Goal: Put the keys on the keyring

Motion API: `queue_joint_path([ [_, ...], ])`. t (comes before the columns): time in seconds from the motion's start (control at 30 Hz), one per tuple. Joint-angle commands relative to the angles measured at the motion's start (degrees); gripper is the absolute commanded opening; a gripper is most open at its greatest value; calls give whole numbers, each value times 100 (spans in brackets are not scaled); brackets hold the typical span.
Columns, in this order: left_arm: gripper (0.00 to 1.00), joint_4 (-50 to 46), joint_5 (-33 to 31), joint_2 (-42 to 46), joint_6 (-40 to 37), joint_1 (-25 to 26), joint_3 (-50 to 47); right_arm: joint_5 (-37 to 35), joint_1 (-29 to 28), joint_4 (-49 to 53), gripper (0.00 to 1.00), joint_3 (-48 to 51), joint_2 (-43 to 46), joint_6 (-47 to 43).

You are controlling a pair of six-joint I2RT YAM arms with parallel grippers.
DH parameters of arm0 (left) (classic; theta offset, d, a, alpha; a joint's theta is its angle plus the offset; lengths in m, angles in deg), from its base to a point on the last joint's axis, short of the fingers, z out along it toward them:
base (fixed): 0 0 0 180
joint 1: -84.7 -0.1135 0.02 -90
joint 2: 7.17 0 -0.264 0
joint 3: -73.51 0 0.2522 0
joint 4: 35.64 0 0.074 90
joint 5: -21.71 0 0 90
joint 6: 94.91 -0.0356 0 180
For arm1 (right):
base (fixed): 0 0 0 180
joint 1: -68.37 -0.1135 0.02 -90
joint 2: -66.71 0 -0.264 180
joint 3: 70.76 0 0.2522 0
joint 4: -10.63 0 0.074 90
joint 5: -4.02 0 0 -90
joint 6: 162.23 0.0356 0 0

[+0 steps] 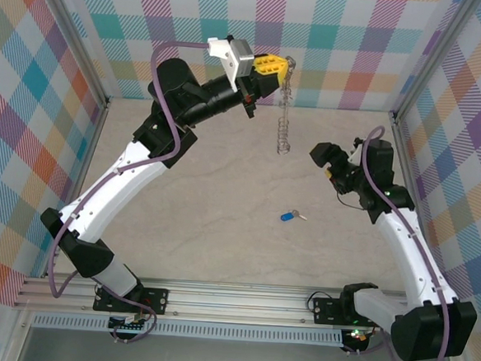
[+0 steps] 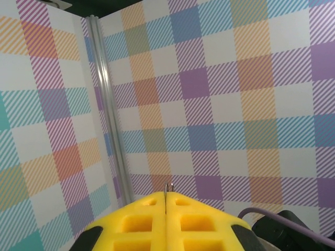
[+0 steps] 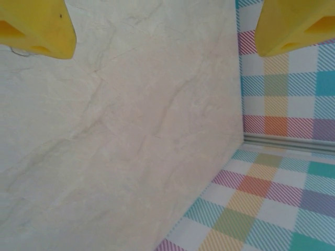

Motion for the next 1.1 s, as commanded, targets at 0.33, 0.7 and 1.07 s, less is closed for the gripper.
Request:
queue_joint_path([
  [0.33, 0, -150, -1059, 428, 461, 66, -369, 628, 27, 1566, 71, -575, -1641, -841],
  [0.7, 0, -106, -1836, 1054, 1007, 59, -1375, 573, -110, 1842, 56, 106, -2248, -1299],
  [1.07, 0, -230, -1936, 1223, 1231, 58, -1564, 807, -731, 1106, 56, 578, -2677, -832],
])
